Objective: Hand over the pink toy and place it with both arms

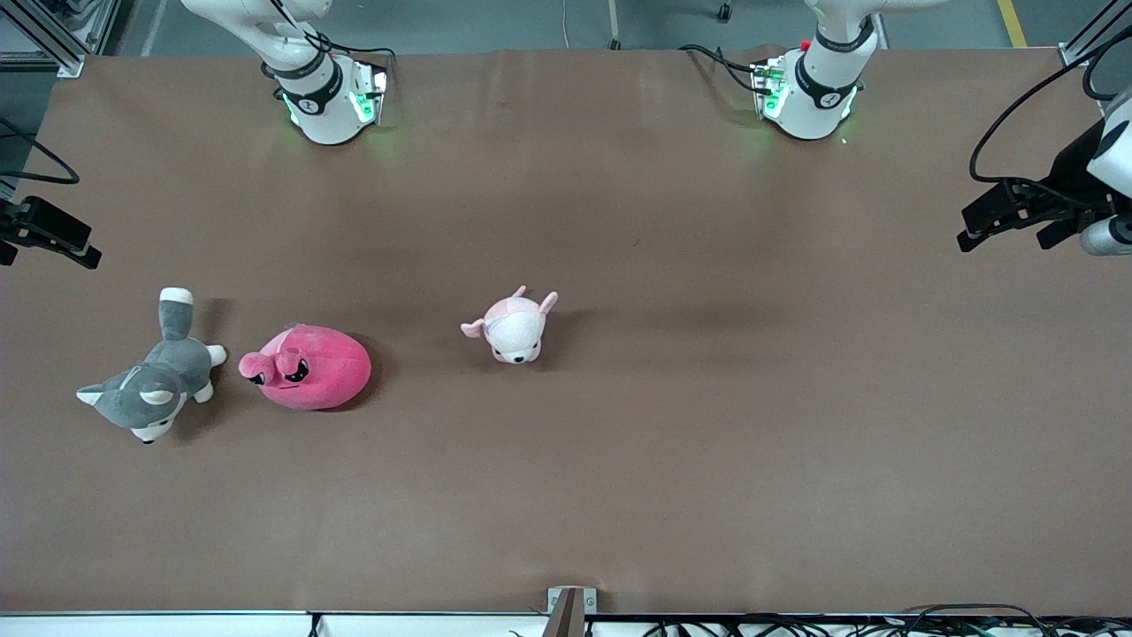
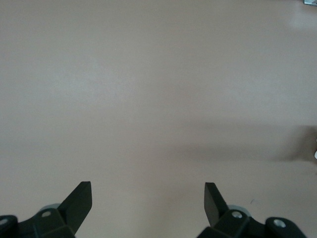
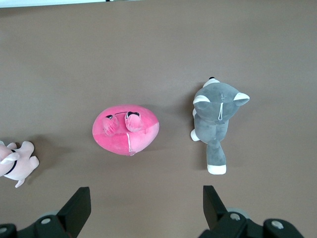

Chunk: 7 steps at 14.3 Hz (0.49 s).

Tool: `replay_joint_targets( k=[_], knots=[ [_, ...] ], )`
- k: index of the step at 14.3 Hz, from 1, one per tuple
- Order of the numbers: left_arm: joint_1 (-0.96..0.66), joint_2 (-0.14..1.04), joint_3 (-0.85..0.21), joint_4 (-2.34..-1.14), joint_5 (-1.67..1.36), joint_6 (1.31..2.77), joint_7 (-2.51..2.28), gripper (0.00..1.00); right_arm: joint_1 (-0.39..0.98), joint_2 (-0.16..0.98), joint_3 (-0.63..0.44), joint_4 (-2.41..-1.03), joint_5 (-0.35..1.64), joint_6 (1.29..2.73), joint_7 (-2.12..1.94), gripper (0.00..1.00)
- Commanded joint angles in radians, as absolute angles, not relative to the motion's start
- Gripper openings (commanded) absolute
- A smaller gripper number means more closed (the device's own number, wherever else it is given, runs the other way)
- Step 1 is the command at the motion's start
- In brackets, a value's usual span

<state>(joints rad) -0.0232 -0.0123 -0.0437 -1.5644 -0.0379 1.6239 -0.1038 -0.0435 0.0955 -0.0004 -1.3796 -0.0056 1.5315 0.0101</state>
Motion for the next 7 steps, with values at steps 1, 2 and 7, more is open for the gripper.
replay_joint_targets(
  k=[1,2,7],
  knots=[
    [-0.05,-0.018,-0.029,-1.548,-0.045,1.603,-0.089,1.0,-0.045,0.061,0.005,-1.466,-0.029,1.594,-0.02,1.0],
    [-0.055,-0.018,-0.029,-1.546,-0.041,1.603,-0.089,1.0,-0.051,0.061,0.005,-1.474,-0.029,1.595,-0.018,1.0],
    [-0.048,-0.023,-0.038,-1.546,-0.04,1.597,-0.091,1.0,-0.051,0.057,0.011,-1.477,-0.041,1.606,-0.028,1.0]
  ],
)
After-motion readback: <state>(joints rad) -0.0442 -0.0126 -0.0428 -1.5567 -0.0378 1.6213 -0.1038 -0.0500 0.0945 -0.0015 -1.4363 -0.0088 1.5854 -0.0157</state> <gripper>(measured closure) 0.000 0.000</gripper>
